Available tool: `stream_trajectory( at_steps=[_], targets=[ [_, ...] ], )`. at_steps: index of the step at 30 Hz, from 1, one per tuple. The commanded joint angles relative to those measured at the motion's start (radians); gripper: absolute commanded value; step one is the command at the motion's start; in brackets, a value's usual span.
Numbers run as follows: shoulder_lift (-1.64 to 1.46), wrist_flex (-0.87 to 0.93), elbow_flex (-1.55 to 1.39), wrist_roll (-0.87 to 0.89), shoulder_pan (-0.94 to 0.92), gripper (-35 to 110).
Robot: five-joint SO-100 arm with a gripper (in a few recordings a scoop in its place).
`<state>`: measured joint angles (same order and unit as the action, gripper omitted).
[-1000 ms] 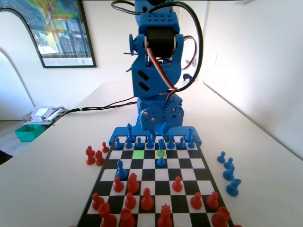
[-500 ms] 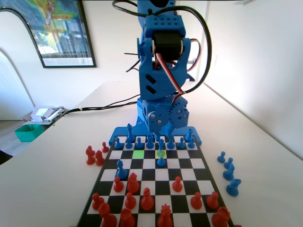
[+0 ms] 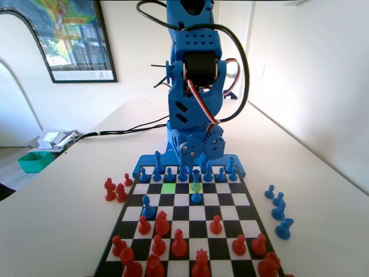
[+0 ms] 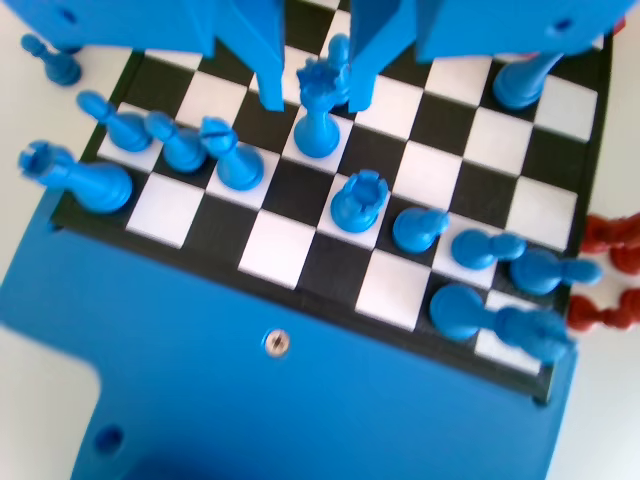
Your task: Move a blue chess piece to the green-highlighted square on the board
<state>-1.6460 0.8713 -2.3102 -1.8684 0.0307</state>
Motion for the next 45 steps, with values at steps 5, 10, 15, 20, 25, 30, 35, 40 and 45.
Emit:
stream_trajectory(
  at_steps=[5,10,15,20,25,30,35,40,45],
  targets=[
    [-0.026,-0.029,-0.032,-0.038,-0.025,10],
    [-0.026,-0.066,-0.061,-0.058,-0.037,10],
    [-0.026,-0.101,-0.083,-0.061,-0.037,9],
    [-0.028,-0.146,-0.106,-0.052,-0.028,2],
    [-0.028,-0.167,-0.114,-0.049,-0.023,1],
    [-0.037,-0.16,-0.106,-0.054,-0.031,1],
    [-0.052,-0.147,-0.089,-0.064,-0.051,1],
    [-0.083,-0.118,-0.06,-0.051,-0.057,1],
    [-0.149,-0.051,-0.044,-0.049,-0.078,1]
  ],
)
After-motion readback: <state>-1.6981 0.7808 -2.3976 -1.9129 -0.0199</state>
